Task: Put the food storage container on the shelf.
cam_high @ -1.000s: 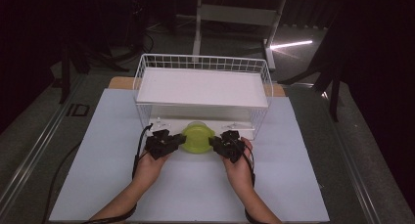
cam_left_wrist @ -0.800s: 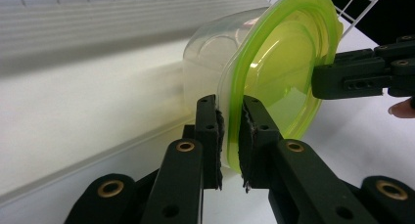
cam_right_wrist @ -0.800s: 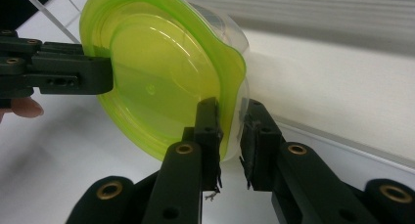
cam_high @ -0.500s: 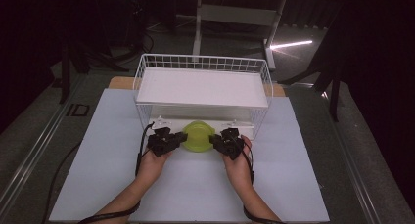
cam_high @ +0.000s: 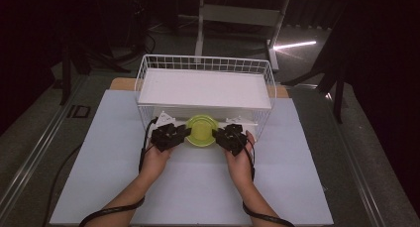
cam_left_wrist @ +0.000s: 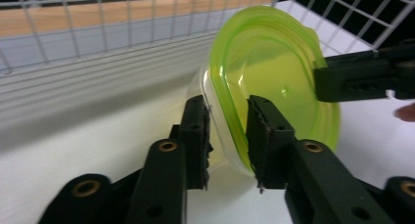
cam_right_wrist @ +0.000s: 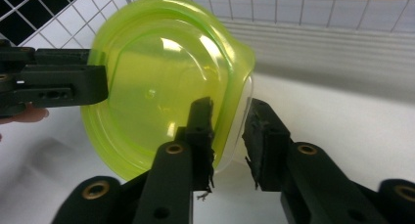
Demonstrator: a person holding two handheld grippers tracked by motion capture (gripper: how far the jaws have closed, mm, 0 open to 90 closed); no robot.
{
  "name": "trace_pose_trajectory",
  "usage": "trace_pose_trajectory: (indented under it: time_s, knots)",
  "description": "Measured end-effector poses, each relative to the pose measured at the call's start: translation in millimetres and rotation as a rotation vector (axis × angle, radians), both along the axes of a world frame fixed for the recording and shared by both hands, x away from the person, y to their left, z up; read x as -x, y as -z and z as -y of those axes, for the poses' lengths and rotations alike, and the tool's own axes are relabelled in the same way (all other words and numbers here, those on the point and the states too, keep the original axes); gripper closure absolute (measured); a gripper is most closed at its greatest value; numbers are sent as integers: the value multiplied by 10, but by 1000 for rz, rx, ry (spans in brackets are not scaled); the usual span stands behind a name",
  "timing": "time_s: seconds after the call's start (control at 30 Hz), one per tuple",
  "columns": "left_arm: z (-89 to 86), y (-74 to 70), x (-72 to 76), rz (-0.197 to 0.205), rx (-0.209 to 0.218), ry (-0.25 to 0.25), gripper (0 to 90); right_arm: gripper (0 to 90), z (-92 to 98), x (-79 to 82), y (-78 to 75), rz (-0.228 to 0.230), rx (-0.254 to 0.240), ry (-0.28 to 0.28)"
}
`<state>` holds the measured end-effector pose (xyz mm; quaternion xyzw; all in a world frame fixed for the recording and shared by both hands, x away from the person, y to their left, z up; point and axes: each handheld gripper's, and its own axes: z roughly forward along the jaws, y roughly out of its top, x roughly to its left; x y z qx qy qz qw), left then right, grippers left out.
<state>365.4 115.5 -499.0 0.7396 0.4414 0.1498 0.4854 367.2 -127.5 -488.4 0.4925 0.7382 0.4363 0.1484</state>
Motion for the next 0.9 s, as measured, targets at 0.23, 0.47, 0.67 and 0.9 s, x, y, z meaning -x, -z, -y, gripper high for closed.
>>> trace_pose_trajectory:
  time_s: [0.23,0.47,0.67,0.9]
  knots:
    - [-1,20,-116,-42,48,-46,587,648,-17,-89,26,-3,-37,39]
    - [66,29,-154,-26,40,-57,557,576,-34,-161,20,8,-35,59]
    - [20,17,-145,-9,60,-58,488,521,-75,-127,-7,48,-28,37]
    - [-164,33,-3,13,152,3,326,523,-50,73,-80,91,-21,14]
